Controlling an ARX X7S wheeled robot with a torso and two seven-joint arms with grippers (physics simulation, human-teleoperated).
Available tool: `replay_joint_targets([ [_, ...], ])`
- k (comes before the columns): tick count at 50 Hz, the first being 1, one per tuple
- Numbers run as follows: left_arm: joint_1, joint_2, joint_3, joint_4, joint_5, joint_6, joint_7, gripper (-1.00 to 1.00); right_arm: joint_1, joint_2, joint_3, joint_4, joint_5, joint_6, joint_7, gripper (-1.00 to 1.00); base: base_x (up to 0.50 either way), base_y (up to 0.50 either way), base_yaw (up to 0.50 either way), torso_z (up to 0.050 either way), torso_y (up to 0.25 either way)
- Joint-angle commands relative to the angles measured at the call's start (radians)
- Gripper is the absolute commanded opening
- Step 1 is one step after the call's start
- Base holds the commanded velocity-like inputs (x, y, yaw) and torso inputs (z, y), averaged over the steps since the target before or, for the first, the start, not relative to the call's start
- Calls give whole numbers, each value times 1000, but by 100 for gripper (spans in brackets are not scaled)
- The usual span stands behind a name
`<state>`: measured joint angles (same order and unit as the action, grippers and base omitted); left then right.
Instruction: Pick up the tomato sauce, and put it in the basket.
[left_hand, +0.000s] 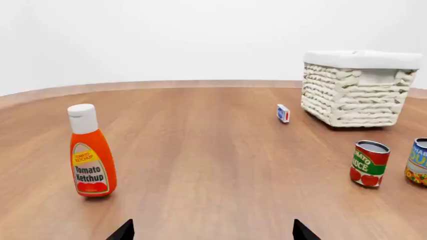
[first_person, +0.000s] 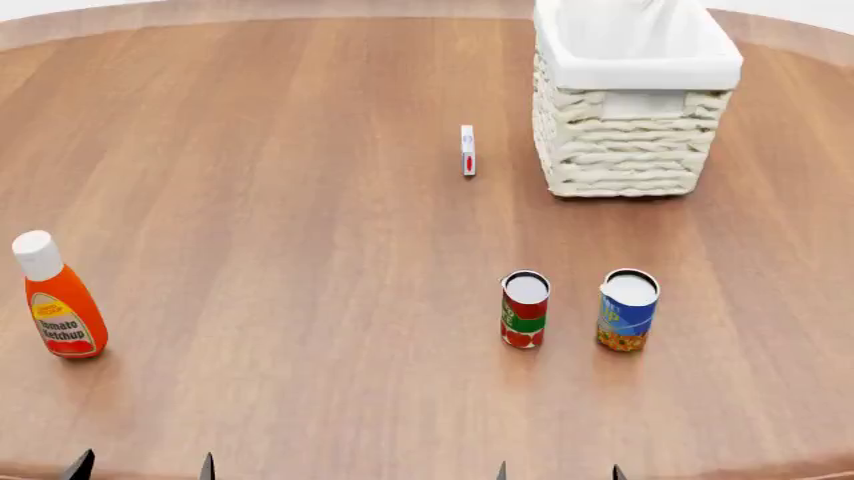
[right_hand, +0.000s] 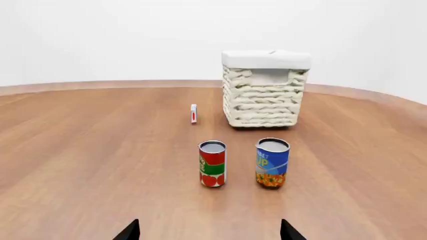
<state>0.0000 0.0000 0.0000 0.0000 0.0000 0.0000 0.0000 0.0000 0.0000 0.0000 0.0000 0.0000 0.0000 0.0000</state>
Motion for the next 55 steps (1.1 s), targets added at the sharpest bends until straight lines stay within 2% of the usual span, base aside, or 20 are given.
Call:
replay_joint_targets([
  [1,0,-10,11,0,-10,0,-11,100,0,9,-13,0,9,0,13,100,0,0,0,0,0],
  [7,83,-25,60,147,10,3,-76,100,-28,41,-40,-59,26,-10,15,100,0,0,0,0,0],
  [16,78,-48,68,267,-23,-83,-125,100,4,67,-46,-108,70,49,16,100,0,0,0,0,0],
  [21,51,-60,65,455,-41,-226,-144,100,13,98,-54,-320,72,196,26,100,0,0,0,0,0],
  [27,23,-73,80,562,-42,-314,-162,100,27,114,-50,-451,88,312,44,100,0,0,0,0,0],
  [34,-26,-85,73,746,-74,-481,-175,100,63,132,-40,-646,116,493,71,100,0,0,0,0,0],
  [50,-130,-109,43,905,-120,-668,-216,100,136,161,7,-844,225,697,80,100,0,0,0,0,0],
  [55,-142,-118,51,874,-111,-653,-227,100,137,184,4,-862,231,673,61,100,263,0,0,0,0],
])
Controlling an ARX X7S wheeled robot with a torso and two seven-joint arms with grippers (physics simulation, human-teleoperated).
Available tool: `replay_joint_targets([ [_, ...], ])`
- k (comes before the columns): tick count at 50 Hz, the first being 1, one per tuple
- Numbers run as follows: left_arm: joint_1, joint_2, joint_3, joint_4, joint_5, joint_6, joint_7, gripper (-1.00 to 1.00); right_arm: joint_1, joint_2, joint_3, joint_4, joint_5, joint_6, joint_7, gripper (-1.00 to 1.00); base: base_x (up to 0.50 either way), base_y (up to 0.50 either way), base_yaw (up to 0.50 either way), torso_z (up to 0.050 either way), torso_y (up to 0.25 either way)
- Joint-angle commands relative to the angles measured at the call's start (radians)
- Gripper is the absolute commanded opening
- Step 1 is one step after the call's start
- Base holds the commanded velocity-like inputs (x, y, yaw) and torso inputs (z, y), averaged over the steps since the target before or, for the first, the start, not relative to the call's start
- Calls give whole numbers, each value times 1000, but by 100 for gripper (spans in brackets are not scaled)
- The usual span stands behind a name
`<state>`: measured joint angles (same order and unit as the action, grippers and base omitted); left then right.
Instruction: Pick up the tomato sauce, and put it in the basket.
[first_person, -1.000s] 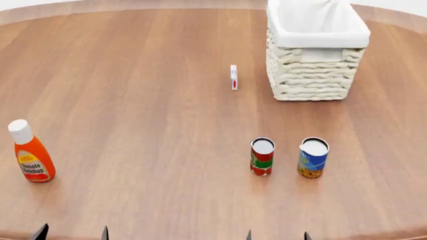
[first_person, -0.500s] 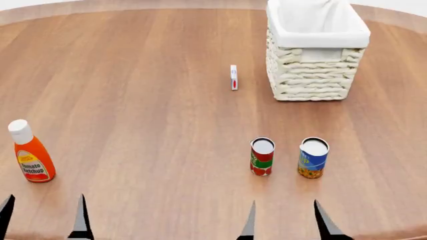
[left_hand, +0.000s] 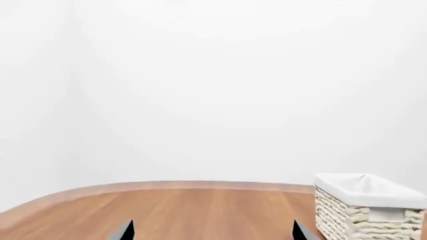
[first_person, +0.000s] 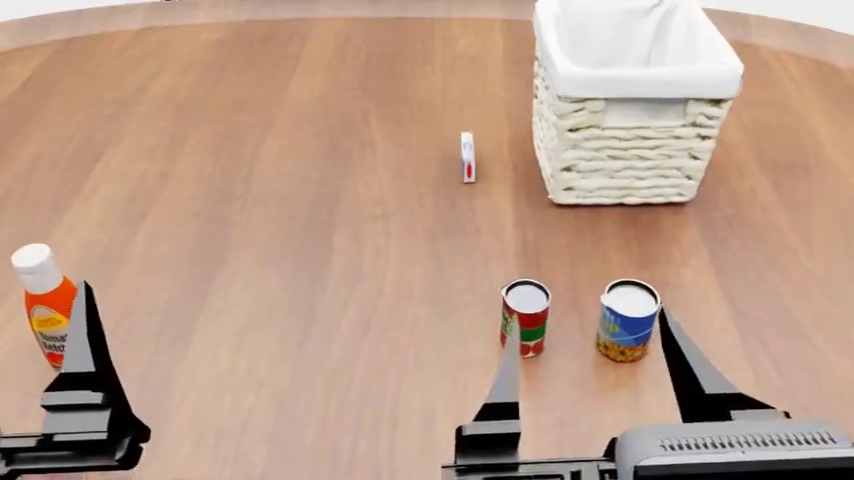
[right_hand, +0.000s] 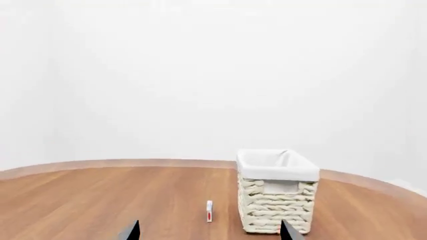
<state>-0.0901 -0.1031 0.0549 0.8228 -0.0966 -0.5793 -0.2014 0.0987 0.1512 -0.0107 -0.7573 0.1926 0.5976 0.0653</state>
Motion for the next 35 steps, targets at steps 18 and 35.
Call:
replay_joint_targets([
  [18,-67,-29,-43,-2,-63,-44,-29,100,31,34,6,-22,37,9,0,100,500,0,0,0,0],
  [35,-72,-38,-71,14,-133,-62,-30,100,19,46,21,7,51,-16,6,100,500,0,0,0,0],
])
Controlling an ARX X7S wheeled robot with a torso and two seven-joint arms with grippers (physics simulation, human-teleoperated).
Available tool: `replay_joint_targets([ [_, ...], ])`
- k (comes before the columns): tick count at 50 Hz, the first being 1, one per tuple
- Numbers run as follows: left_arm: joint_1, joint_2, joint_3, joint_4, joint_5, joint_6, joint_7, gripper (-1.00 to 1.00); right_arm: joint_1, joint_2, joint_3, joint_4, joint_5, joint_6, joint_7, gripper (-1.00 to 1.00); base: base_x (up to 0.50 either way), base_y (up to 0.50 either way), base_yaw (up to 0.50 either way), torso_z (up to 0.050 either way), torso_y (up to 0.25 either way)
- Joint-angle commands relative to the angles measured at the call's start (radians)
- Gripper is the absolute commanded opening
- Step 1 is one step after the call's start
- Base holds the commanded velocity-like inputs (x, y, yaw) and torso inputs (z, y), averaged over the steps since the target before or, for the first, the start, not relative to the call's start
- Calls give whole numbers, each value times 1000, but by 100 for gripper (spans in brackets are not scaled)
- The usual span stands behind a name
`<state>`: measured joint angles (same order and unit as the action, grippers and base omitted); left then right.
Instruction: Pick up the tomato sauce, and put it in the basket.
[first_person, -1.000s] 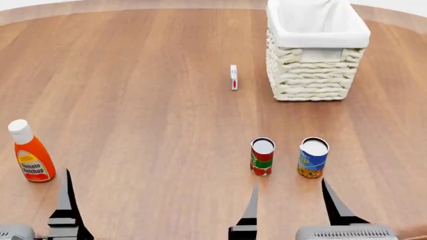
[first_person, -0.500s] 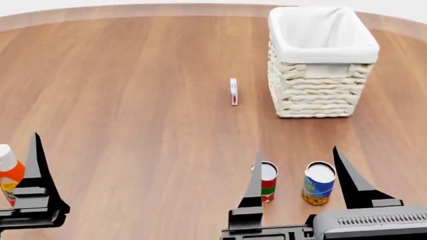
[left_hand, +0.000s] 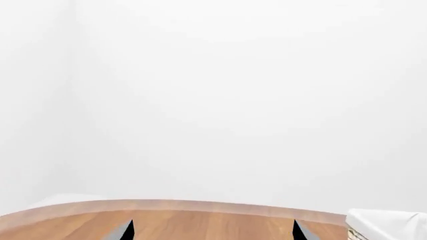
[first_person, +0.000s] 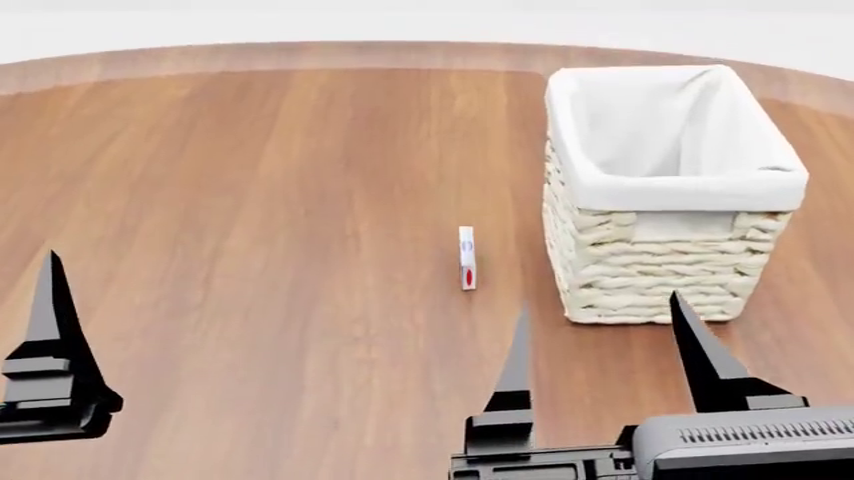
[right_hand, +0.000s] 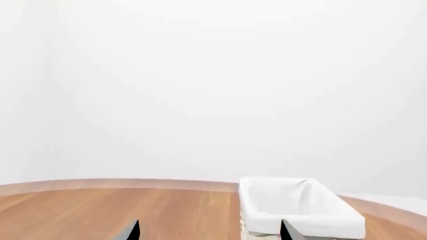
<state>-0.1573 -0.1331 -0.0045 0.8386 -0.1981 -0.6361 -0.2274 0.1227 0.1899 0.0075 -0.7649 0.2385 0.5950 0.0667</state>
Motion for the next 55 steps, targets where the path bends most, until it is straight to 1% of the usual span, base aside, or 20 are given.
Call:
replay_joint_targets([
  [1,-6,-7,-13,-4,-32,-2,-5,100,-4,9,3,15,6,-13,5,100,500,0,0,0,15],
  [17,-3,-17,2,-9,-43,7,-21,100,-14,21,3,-3,13,-9,20,100,500,0,0,0,0],
  [33,-10,-28,12,-22,-56,15,-33,100,-11,18,3,27,7,-10,51,100,455,0,0,0,1],
  [45,-9,-35,8,-17,-72,13,-44,100,-37,32,-16,11,3,-16,53,100,0,0,0,0,0],
  [51,-1,-38,17,-42,-68,42,-41,100,-86,37,-24,-16,-9,-39,63,100,0,0,0,0,0],
  [55,11,-40,17,-60,-68,66,-37,100,-156,34,-20,-49,-15,-67,75,100,0,0,0,0,0],
])
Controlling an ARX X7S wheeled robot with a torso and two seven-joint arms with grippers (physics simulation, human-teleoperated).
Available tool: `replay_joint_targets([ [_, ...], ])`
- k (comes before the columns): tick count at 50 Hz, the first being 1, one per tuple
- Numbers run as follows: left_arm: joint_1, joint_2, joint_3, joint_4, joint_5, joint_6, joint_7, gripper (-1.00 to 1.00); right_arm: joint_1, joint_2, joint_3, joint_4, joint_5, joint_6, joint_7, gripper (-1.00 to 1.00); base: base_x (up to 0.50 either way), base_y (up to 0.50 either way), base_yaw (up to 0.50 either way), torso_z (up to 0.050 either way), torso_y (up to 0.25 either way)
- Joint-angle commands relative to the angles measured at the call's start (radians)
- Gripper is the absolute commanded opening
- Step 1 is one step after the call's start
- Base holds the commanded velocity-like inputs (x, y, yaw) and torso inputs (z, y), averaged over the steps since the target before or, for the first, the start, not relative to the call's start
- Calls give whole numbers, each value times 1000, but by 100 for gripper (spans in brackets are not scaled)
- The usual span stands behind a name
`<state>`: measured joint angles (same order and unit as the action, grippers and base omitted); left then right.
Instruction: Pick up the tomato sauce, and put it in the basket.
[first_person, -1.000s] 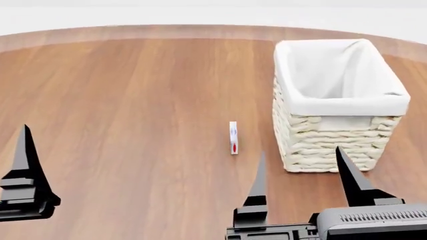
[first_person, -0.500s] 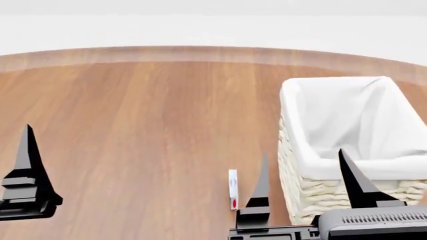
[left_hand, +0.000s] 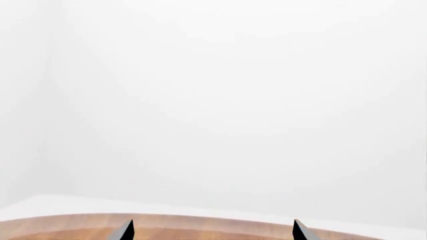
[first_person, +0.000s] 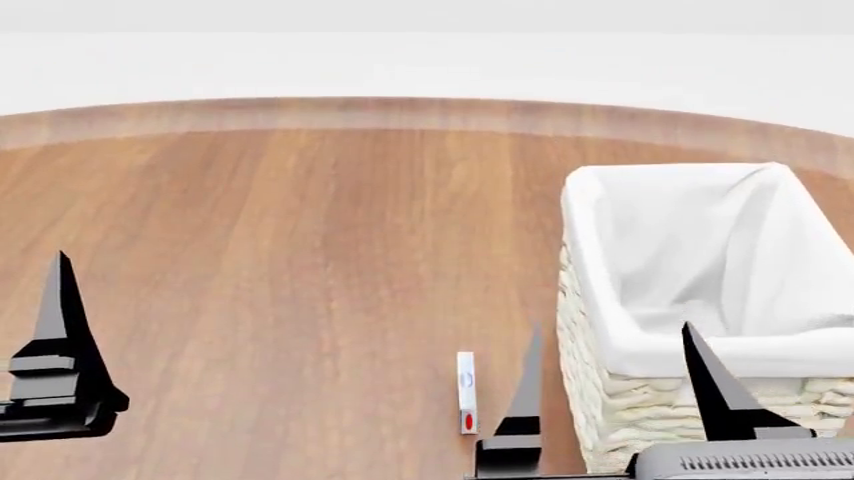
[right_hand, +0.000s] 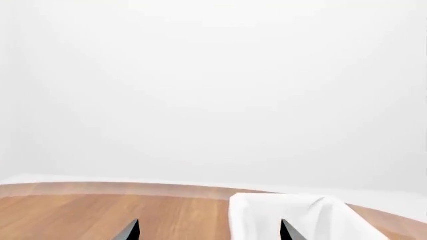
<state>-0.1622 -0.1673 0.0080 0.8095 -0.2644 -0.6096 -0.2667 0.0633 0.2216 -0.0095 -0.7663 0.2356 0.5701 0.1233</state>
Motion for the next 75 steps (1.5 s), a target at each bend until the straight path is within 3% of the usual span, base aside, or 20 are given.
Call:
replay_joint_targets([
  [1,18,-5,4,-36,-4,44,3,100,-118,0,1,-54,-15,-59,22,100,0,0,0,0,0],
  [8,32,-8,14,-52,-4,65,3,100,-269,3,7,-75,-47,-177,32,100,0,0,0,0,0],
  [9,43,-8,13,-55,-5,76,5,100,-380,-4,3,-32,-81,-308,27,100,0,0,0,0,0],
  [14,45,-8,21,-67,-5,89,5,100,-494,-14,-14,26,-122,-451,28,100,0,0,0,0,0],
  [15,47,-6,35,-111,8,119,14,100,-644,-46,-58,176,-166,-601,17,100,0,0,0,0,0],
  [16,47,-7,36,-114,8,122,15,100,-660,-47,-58,233,-169,-750,19,100,0,0,0,0,0],
  [75,52,-61,68,-159,-51,182,-43,100,-736,-53,-160,566,-180,-1059,62,100,0,0,0,0,0],
])
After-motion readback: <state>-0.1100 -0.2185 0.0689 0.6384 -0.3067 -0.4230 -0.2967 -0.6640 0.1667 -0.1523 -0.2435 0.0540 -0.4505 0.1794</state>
